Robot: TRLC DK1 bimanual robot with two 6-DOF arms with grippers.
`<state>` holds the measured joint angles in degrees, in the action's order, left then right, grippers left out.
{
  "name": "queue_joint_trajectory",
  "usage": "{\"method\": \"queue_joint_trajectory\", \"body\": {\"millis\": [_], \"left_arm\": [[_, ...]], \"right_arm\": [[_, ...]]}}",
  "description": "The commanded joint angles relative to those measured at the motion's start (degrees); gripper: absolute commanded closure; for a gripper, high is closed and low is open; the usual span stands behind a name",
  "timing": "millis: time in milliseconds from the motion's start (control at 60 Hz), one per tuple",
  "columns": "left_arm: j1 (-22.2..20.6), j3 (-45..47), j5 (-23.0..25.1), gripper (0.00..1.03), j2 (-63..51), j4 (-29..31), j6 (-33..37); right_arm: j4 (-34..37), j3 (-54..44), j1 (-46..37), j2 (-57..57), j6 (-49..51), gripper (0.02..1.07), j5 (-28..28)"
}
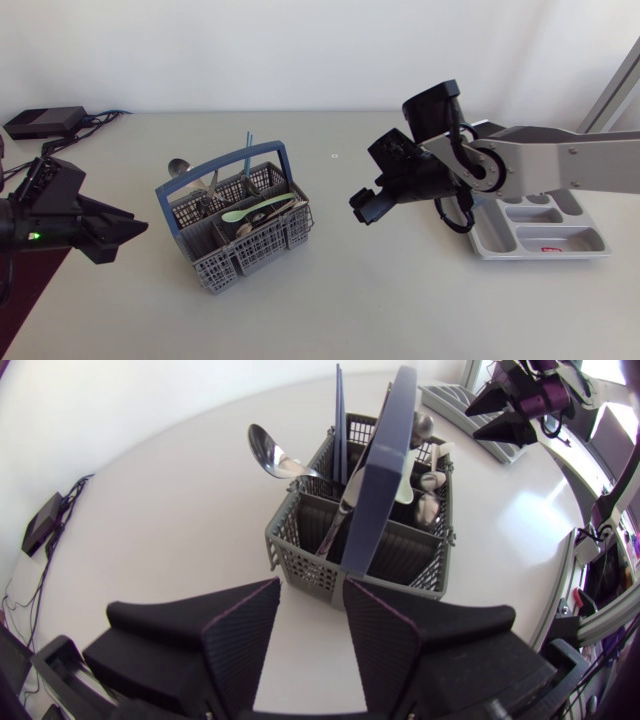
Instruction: Sort the cutlery from the basket into the organizer compartments.
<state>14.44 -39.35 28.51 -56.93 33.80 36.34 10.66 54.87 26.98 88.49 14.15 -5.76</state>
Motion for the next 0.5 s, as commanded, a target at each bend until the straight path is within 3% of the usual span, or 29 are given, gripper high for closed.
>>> {"method": "queue_joint_trajectory", "body": {"millis": [0, 50, 150, 233, 333, 483], "left_arm": [[1.4, 0.9, 1.3, 0.68, 0.0, -0.7, 2.4], [1.8, 1.2, 1.3, 0.76, -4.1, -2.2, 2.3], [1.9, 0.7, 1.3, 0.86, -11.5, -3.0, 2.9], [1.2, 0.4, 1.5, 0.96, -14.7, -3.2, 3.3], [0.2, 0.5, 1.5, 0.98, -15.7, -5.2, 3.0], [-2.2, 0.3, 1.5, 1.00, -16.7, -6.7, 2.5]], "right_arm": [[-0.3, 2.2, 0.9, 2.8, -0.8, 0.18, 0.0], [-0.3, 3.3, 1.1, 4.2, -0.9, 0.19, 0.0], [-0.3, 5.3, 1.3, 6.1, -1.7, 0.36, 0.0], [-1.6, 6.7, 1.5, 7.2, -2.6, 0.61, -0.7], [-2.0, 8.7, 1.8, 9.0, -3.3, 0.87, -2.3], [-1.3, 13.0, 2.4, 13.0, -4.8, 0.94, -5.3]]}}
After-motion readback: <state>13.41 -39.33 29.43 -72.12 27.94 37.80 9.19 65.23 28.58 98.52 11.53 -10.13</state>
